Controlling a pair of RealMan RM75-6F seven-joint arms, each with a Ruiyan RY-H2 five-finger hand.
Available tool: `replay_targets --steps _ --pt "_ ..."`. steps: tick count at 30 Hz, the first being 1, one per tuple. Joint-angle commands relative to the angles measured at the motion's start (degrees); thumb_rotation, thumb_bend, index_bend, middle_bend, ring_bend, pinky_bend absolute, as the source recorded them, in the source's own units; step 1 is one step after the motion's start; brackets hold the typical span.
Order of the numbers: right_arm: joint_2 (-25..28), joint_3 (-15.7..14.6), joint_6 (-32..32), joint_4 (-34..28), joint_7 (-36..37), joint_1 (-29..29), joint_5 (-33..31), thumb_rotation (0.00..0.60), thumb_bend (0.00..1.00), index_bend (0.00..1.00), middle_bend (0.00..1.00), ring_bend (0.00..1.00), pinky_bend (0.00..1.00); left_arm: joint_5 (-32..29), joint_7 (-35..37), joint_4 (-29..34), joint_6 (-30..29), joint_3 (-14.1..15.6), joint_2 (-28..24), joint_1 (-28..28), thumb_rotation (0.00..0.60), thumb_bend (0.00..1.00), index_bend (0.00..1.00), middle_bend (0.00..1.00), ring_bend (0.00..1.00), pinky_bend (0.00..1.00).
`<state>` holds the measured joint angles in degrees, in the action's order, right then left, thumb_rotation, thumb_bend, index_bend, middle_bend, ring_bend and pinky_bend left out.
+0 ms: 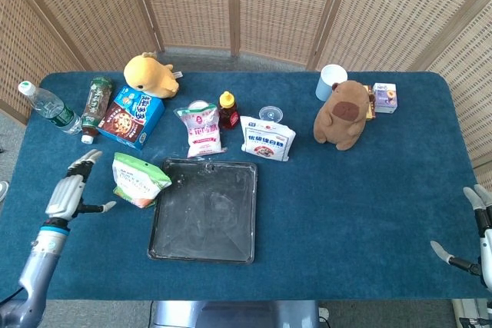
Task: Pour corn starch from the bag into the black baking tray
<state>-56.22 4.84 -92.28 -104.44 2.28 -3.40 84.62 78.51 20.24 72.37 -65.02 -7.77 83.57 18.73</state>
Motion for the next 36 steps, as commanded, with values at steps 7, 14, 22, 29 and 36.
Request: replay_targets --steps 7,14,22,29,36 --pt "0.22 0.28 0.10 0.28 0.67 0.02 -0.48 0.498 0.03 0.05 0.00 0.00 0.00 -0.71 -1.34 -0.72 4.46 0.07 1.46 3.26 0.600 0.13 0.00 0.00 0.00 0.02" --pt "0.21 0.43 0.29 0.55 1.02 0.09 -0.81 0.498 0.03 0.05 0.00 0.00 0.00 -1.58 -2.38 -2.48 6.40 0.66 3.08 4.29 0.600 0.13 0.04 0.00 0.00 0.04" --pt "0.15 0.30 0.37 0.55 1.01 0.09 -0.62 0.500 0.03 0.05 0.00 0.00 0.00 -2.28 -0.87 -5.78 5.96 0.77 5.97 4.09 0.600 0.18 0.32 0.33 0.31 0.41" --pt "0.11 0.32 0.36 0.58 1.02 0.09 -0.64 0.497 0.03 0.05 0.00 0.00 0.00 -1.37 -0.82 -8.67 2.15 0.12 8.72 3.78 0.600 0.25 0.58 0.57 0.52 0.57" --pt "0.02 0.30 0.33 0.73 1.01 0.07 -0.58 0.501 0.03 0.05 0.00 0.00 0.00 -0.41 -1.74 -11.13 -1.41 -0.26 10.62 3.48 0.600 0.29 0.69 0.66 0.58 0.62"
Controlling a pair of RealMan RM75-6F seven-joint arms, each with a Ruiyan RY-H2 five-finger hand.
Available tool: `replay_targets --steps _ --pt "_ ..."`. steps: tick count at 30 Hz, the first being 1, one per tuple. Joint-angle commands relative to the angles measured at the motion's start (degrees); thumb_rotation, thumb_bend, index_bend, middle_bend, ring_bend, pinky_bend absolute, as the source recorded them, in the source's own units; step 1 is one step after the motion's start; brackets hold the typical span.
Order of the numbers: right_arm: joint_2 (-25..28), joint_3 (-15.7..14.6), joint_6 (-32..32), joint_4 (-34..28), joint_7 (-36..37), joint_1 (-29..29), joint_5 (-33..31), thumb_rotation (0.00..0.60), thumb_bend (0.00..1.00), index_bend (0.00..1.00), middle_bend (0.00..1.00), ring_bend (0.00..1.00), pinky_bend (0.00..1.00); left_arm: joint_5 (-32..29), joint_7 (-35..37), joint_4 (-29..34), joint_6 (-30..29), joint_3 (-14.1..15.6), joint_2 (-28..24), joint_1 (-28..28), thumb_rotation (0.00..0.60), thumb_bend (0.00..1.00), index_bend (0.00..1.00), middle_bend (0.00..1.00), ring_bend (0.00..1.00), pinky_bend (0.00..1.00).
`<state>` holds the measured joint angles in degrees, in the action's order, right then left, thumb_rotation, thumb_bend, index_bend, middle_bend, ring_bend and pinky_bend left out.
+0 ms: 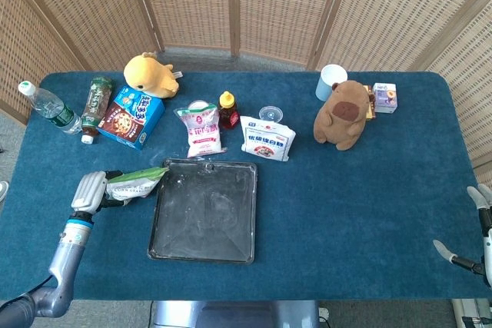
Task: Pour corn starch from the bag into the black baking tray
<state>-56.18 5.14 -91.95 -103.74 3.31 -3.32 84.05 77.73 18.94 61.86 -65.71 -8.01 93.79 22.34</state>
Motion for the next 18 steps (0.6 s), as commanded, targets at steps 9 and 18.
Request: replay_targets --steps 9,18 --pt "-0.20 -0.10 0.01 0.01 -0.40 0.00 0.14 0.501 0.03 0.05 0.00 0.00 0.00 2.54 0.43 -0.74 -4.15 0.71 -0.10 -0.91 0.600 0.30 0.71 0.67 0.60 0.63" --pt "-0.03 0.02 -0.21 0.01 0.02 -0.09 0.10 0.498 0.03 0.05 0.00 0.00 0.00 11.14 -3.84 4.54 -11.45 2.98 -7.90 -0.46 0.600 0.29 0.75 0.70 0.63 0.63"
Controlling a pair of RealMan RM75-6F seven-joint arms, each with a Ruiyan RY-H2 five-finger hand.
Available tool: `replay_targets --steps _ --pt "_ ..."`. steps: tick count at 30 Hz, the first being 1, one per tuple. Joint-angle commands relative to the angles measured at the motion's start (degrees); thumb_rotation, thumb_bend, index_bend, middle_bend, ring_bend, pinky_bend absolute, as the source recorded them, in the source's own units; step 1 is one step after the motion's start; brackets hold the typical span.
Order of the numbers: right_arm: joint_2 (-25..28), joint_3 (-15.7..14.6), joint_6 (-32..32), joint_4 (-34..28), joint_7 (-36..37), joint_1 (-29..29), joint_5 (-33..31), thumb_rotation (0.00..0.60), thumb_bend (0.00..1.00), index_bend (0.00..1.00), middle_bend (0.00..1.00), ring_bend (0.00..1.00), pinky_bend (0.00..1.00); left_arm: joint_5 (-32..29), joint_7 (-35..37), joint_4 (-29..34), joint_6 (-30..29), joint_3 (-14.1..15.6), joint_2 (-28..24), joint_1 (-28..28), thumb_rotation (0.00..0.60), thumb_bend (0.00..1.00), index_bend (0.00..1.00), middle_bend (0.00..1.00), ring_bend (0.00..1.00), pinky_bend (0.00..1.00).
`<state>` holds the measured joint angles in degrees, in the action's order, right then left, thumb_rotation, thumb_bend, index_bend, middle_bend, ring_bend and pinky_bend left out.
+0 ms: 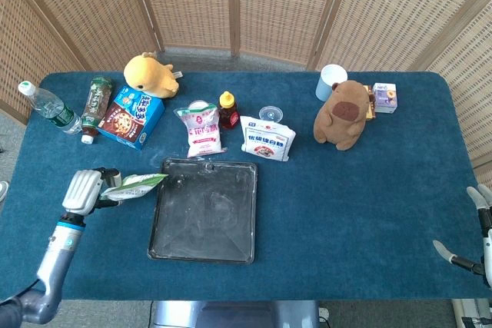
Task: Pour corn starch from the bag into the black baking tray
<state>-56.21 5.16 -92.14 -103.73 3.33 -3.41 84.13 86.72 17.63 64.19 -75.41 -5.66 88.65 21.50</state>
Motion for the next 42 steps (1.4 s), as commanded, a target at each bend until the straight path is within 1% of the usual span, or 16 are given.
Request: replay_targets --steps 1,6,8,11,14,19,25,27,31,33,39,42 --pt "0.00 -0.01 0.01 0.00 -0.02 0.01 0.05 0.499 0.03 0.05 0.00 0.00 0.00 2.77 -3.38 3.17 -1.96 0.74 -3.90 0.61 0.600 0.30 0.75 0.70 0.63 0.63" --pt "0.06 -0.07 -0.11 -0.18 -0.07 -0.07 0.20 0.498 0.03 0.05 0.00 0.00 0.00 6.94 -9.77 7.08 -2.46 1.37 -9.79 2.58 0.600 0.29 0.75 0.70 0.63 0.63" --pt "0.09 -0.07 -0.23 -0.26 -0.01 -0.14 0.21 0.500 0.03 0.05 0.00 0.00 0.00 8.13 -11.81 9.20 -1.07 1.76 -12.36 3.81 0.600 0.29 0.75 0.70 0.63 0.64" --pt "0.11 -0.04 -0.28 -0.25 -0.02 -0.16 0.19 0.501 0.03 0.05 0.00 0.00 0.00 8.64 -13.24 11.18 1.52 2.05 -14.81 5.42 0.600 0.29 0.75 0.70 0.63 0.66" --pt "0.04 0.05 -0.24 -0.05 -0.19 -0.09 0.08 0.499 0.03 0.05 0.00 0.00 0.00 10.05 -16.32 12.15 3.20 2.14 -16.74 7.18 0.600 0.29 0.76 0.70 0.63 0.66" --pt "-0.23 0.09 0.25 0.15 -0.62 0.13 -0.30 0.503 0.03 0.05 0.00 0.00 0.00 12.36 -24.02 14.52 5.48 1.95 -19.55 9.93 0.600 0.29 0.76 0.70 0.63 0.67" --pt "-0.45 -0.07 0.31 0.19 -1.01 0.16 -0.06 0.497 0.03 0.05 0.00 0.00 0.00 13.62 -32.49 17.53 8.25 1.66 -21.76 12.30 0.600 0.28 0.77 0.70 0.63 0.68" --pt "-0.48 0.02 0.28 0.26 -0.95 0.14 -0.27 0.497 0.03 0.05 0.00 0.00 0.00 15.38 -36.21 18.08 8.89 1.61 -22.50 13.55 0.600 0.28 0.77 0.70 0.63 0.68" --pt "-0.48 0.08 0.38 0.34 -0.84 0.20 -0.36 0.498 0.03 0.05 0.00 0.00 0.00 17.02 -41.99 19.06 10.18 1.57 -23.38 14.98 0.600 0.28 0.77 0.70 0.63 0.68" --pt "-0.48 0.05 0.33 0.34 -0.85 0.18 -0.28 0.497 0.03 0.05 0.00 0.00 0.00 18.36 -45.13 19.37 10.60 1.49 -23.51 15.86 0.600 0.28 0.77 0.70 0.63 0.68" --pt "-0.43 0.06 0.21 0.35 -0.67 0.12 -0.21 0.500 0.03 0.05 0.00 0.00 0.00 19.60 -52.49 20.67 12.40 0.91 -23.55 17.58 0.600 0.28 0.78 0.70 0.63 0.68" --pt "-0.38 0.10 0.20 0.35 -0.56 0.12 -0.24 0.498 0.03 0.05 0.00 0.00 0.00 19.88 -54.66 20.81 12.99 0.76 -23.46 18.05 0.600 0.28 0.78 0.70 0.63 0.68"
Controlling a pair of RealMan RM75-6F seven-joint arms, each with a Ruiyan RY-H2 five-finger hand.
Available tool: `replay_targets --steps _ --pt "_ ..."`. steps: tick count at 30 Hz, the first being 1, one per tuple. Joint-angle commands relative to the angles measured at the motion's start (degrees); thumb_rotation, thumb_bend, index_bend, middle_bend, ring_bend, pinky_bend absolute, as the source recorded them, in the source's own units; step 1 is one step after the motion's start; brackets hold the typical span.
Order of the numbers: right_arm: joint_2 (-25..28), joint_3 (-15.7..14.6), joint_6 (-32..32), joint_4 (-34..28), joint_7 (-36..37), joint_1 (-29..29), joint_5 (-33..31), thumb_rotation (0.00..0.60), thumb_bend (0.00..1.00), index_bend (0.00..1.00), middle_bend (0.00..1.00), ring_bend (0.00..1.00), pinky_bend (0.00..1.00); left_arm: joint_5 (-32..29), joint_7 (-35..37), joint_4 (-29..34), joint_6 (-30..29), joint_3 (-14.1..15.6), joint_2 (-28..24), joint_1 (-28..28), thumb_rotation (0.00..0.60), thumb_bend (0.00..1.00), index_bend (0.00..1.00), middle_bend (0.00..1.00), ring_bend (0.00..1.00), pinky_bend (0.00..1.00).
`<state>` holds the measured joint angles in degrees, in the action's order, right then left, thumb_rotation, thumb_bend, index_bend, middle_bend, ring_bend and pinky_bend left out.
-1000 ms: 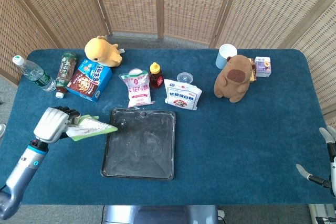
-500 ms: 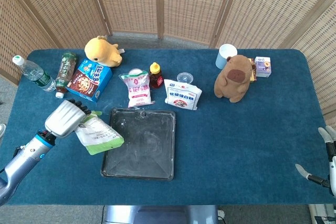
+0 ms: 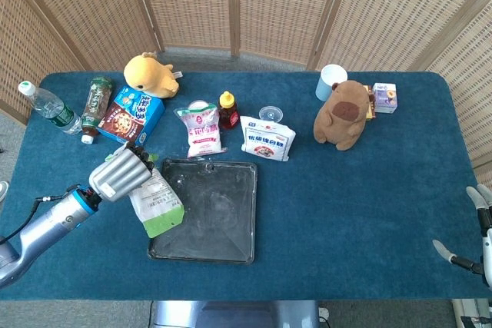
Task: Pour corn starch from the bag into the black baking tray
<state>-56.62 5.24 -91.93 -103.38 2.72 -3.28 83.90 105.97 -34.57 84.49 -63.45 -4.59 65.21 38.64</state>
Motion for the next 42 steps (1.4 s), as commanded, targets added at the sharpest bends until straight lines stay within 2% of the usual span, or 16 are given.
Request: replay_targets --steps 1,6,11,19,28,33,39,42 --pt "0.06 0.03 -0.05 0.00 0.15 -0.03 -0.02 0.498 0.03 0.05 0.00 0.00 0.00 0.61 -3.30 0.60 1.35 -0.37 0.06 1.10 0.600 0.28 0.78 0.70 0.63 0.68" --pt "0.28 0.12 -0.26 0.01 0.63 -0.12 0.02 0.499 0.03 0.05 0.00 0.00 0.00 0.37 -6.66 0.99 2.37 -0.67 0.75 1.78 0.600 0.28 0.79 0.70 0.63 0.68" --pt "0.52 0.14 -0.50 0.01 1.09 -0.25 0.15 0.501 0.03 0.05 0.00 0.00 0.00 1.88 -13.00 1.05 3.49 -0.85 1.01 2.80 0.600 0.28 0.81 0.70 0.63 0.68" --pt "0.46 0.06 -0.61 0.01 0.87 -0.30 0.33 0.499 0.03 0.05 0.00 0.00 0.00 -0.44 -21.70 4.36 6.12 -1.70 1.33 2.68 0.600 0.28 0.84 0.72 0.63 0.68" --pt "0.45 0.15 -0.72 0.02 0.82 -0.35 0.22 0.502 0.03 0.05 0.00 0.00 0.00 -1.76 -24.37 4.56 5.51 -1.89 2.80 2.16 0.600 0.28 0.87 0.73 0.63 0.68" --pt "0.32 0.01 -0.52 0.14 0.64 -0.29 0.35 0.498 0.03 0.05 0.00 0.00 0.00 -0.87 -29.18 4.43 6.55 -1.24 2.46 2.24 0.600 0.31 0.88 0.73 0.64 0.68" --pt "0.11 -0.06 -0.48 0.06 0.12 -0.25 0.41 0.500 0.03 0.05 0.00 0.00 0.00 -2.21 -31.95 6.23 7.07 -1.53 2.40 1.91 0.600 0.31 0.88 0.74 0.64 0.68" --pt "0.11 0.01 -0.51 0.08 0.15 -0.25 0.34 0.499 0.03 0.05 0.00 0.00 0.00 -5.32 -30.22 7.40 5.24 -2.55 3.41 0.60 0.600 0.31 0.89 0.75 0.65 0.68"
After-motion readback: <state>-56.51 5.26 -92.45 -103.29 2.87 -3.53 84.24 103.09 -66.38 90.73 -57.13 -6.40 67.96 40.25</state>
